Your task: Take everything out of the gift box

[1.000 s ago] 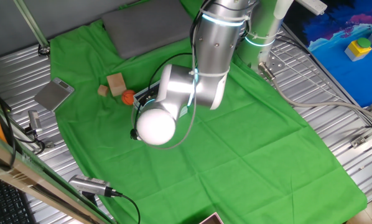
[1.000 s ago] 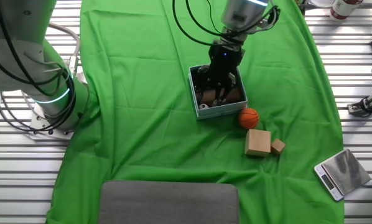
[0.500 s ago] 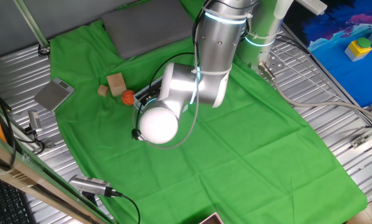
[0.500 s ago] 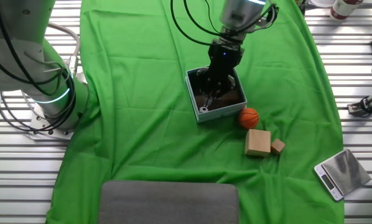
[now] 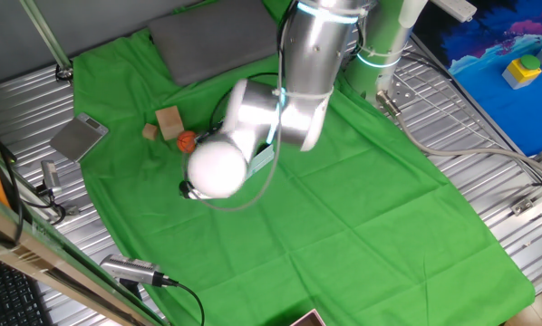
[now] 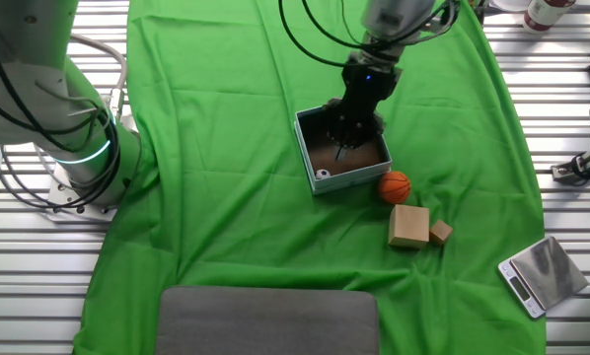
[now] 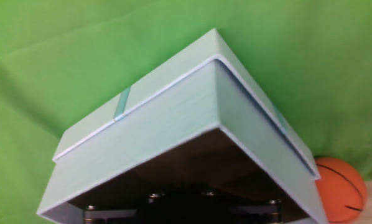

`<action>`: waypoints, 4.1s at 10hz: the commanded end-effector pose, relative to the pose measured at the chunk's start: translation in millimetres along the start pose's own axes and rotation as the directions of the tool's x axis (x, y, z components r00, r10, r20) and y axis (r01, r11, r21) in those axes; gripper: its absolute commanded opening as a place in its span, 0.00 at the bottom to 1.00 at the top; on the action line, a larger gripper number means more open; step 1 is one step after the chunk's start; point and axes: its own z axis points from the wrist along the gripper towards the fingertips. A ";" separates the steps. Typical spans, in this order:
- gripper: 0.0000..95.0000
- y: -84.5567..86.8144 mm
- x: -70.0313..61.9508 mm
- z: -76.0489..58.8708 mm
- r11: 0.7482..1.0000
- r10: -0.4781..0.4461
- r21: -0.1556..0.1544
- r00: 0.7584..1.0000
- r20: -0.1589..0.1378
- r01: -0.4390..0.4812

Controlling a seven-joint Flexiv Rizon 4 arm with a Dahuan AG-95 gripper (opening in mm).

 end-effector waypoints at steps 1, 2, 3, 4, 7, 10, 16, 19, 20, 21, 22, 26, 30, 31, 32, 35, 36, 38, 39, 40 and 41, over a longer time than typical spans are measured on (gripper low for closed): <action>0.00 -6.4 -8.9 -18.5 0.997 0.053 -0.060 0.986 0.159 -0.044; 0.00 -8.2 -11.8 -24.2 0.994 0.083 -0.087 0.971 0.225 -0.065; 0.00 -9.5 -14.1 -28.4 0.991 0.108 -0.109 0.955 0.277 -0.080; 0.00 -11.4 -17.8 -34.8 0.987 0.145 -0.120 0.921 0.362 -0.108; 0.00 -12.9 -21.4 -40.6 0.983 0.182 -0.102 0.879 0.441 -0.153; 0.00 -14.9 -27.5 -44.5 0.973 0.232 -0.126 0.797 0.558 -0.195; 0.00 -32.5 -49.2 -63.9 0.947 0.320 -0.201 0.703 0.635 -0.250; 0.00 -54.5 -47.1 -55.3 0.952 0.306 -0.207 0.694 0.652 -0.225; 0.00 -64.0 -40.9 -49.6 0.955 0.298 -0.210 0.694 0.655 -0.212; 0.00 -64.4 -35.4 -47.1 0.953 0.304 -0.215 0.696 0.650 -0.214; 0.00 -61.8 -30.7 -45.0 0.951 0.310 -0.226 0.707 0.636 -0.213; 0.00 -42.7 -14.6 -32.1 0.932 0.347 -0.313 0.700 0.624 -0.183; 0.00 -10.5 -19.7 -43.8 0.898 0.425 -0.377 0.675 0.604 -0.228; 0.00 -10.0 -19.7 -43.8 0.891 0.434 -0.396 0.666 0.606 -0.221; 0.00 -9.6 -19.8 -43.8 0.883 0.448 -0.415 0.659 0.605 -0.220; 0.00 -10.8 -23.3 -37.2 0.855 0.492 -0.469 0.639 0.592 -0.223; 0.00 -11.2 -23.8 -36.1 0.854 0.493 -0.469 0.640 0.590 -0.226; 0.00 -9.8 -23.9 -36.5 0.857 0.487 -0.462 0.648 0.586 -0.227; 0.00 -9.8 -23.9 -36.4 0.863 0.477 -0.453 0.659 0.581 -0.225; 0.00 -9.8 -23.7 -35.8 0.871 0.463 -0.436 0.675 0.575 -0.226; 0.00 -9.7 -22.7 -34.1 0.882 0.445 -0.413 0.692 0.569 -0.227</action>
